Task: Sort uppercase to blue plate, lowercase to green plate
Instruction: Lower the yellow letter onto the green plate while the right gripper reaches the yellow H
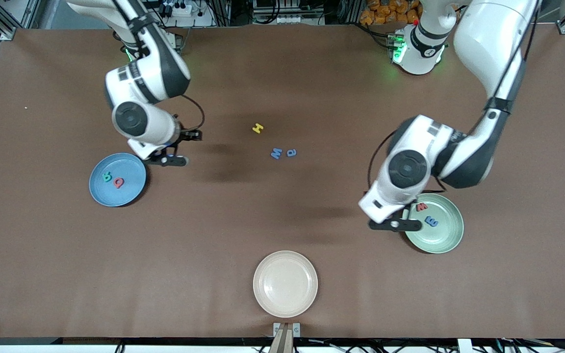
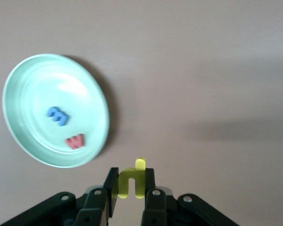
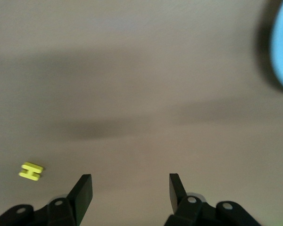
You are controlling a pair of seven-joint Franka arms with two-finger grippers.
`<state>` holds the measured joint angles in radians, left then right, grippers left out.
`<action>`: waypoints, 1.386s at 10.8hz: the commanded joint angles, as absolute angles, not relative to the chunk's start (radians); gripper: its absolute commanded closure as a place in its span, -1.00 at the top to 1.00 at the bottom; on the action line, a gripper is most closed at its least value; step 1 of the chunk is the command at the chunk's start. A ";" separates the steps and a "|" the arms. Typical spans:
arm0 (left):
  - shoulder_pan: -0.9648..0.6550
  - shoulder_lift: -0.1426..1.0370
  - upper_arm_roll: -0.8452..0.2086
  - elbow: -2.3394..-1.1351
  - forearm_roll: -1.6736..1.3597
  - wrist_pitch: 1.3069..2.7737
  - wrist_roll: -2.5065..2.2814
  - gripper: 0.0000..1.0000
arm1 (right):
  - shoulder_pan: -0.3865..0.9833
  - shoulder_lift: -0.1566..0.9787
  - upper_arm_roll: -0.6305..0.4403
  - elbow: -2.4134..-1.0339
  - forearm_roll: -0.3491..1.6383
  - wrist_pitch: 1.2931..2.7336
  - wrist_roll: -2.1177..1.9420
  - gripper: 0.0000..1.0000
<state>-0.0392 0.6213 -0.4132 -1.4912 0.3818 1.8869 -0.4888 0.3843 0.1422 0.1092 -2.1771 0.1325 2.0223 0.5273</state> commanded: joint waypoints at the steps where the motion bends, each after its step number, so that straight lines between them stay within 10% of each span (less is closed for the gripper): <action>1: 0.073 0.587 -0.423 -1.626 0.360 1.995 -0.411 -1.00 | 0.399 0.103 0.211 -2.235 0.143 2.107 0.720 0.49; 7: 0.175 0.666 -0.414 -1.663 0.388 2.138 -0.394 -1.00 | 0.469 0.141 0.331 -2.361 0.143 2.463 1.012 0.46; 9: 0.173 0.672 -0.414 -1.649 0.419 2.154 -0.321 0.09 | 0.495 0.182 0.339 -2.378 0.144 2.558 1.070 0.45; 10: 0.175 0.679 -0.414 -1.635 0.419 2.154 -0.307 0.99 | 0.505 0.196 0.354 -2.376 0.143 2.574 1.098 0.45; 15: 0.178 0.621 -0.423 -1.628 0.397 2.149 -0.275 1.00 | 0.535 0.294 0.356 -2.372 0.132 2.677 1.166 0.44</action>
